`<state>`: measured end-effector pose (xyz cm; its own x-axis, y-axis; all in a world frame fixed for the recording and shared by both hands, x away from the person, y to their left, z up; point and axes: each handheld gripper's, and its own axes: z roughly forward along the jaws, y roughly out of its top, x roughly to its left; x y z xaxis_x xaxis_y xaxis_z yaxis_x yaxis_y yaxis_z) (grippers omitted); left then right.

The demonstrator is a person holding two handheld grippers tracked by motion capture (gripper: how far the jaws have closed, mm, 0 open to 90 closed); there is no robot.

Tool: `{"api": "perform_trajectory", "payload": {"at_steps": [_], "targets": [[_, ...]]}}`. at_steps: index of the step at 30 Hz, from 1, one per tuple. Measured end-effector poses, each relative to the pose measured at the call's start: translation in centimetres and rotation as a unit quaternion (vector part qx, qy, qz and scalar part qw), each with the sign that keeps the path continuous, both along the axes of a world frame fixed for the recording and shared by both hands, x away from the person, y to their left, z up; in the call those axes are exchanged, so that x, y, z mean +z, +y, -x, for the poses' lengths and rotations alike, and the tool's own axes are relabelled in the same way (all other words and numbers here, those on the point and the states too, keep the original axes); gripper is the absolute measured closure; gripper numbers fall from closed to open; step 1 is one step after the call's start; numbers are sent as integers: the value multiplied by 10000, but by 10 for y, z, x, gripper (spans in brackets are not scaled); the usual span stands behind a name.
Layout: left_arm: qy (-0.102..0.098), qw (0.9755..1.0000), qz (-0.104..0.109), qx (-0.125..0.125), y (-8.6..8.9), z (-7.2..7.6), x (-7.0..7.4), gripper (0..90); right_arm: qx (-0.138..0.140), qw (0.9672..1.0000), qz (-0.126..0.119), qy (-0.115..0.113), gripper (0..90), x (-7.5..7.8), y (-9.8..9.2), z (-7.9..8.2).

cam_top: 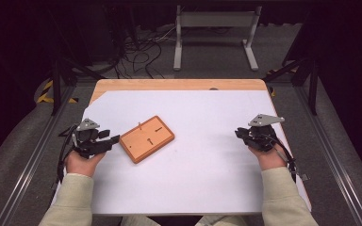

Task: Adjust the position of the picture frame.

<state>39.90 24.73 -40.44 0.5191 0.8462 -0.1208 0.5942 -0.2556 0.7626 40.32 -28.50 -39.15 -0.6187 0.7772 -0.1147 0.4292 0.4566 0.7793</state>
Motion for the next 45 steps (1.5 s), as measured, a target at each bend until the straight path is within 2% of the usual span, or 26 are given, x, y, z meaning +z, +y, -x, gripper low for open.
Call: {"api": "perform_trajectory", "payload": {"at_steps": [1,5,6,9,11,18,19,24,25,32,34,36,39,43,45], "targets": [[31,10000,21,-28,0,-1,0,507,-13,10000,-30,9,797,1,-1,1],[24,9999,37,-160,-1,-3,4,665,-8,10000,-2,-6,865,4,-2,4],[33,9999,13,-169,-2,-3,5,704,12,10000,9,1,892,4,-2,6],[-5,9994,-181,-279,-3,-7,6,840,31,10000,32,39,898,6,-3,10],[19,9995,-198,-257,-3,-11,6,894,22,10000,29,27,898,7,-4,13],[166,9993,-286,-165,-6,-25,5,897,-55,10000,-13,-18,897,11,-12,25],[124,9992,-351,-157,-8,-27,4,896,-62,10000,-18,-26,897,11,-13,27],[131,9994,-297,-101,-9,-33,2,896,-105,9999,-82,-8,897,11,-18,33],[193,9995,-235,-82,-8,-40,-2,896,-107,9999,-77,-6,897,11,-19,34],[441,9990,13,69,-1,-60,-18,896,-170,9998,-62,-48,894,13,-26,49],[509,9986,-8,109,-1,-64,-22,896,-179,9998,-43,-44,892,12,-28,52],[635,9979,-110,66,-4,-70,-26,896,-187,9998,-33,-47,892,11,-29,54],[677,9976,-130,37,-7,-72,-28,896,-210,9998,-30,-36,892,11,-30,56],[863,9958,-261,-150,-15,-78,-34,896,-256,9997,-42,-25,890,10,-34,59],[884,9955,-292,-192,-15,-79,-35,896,-260,9996,-46,-33,889,10,-35,60]]}}
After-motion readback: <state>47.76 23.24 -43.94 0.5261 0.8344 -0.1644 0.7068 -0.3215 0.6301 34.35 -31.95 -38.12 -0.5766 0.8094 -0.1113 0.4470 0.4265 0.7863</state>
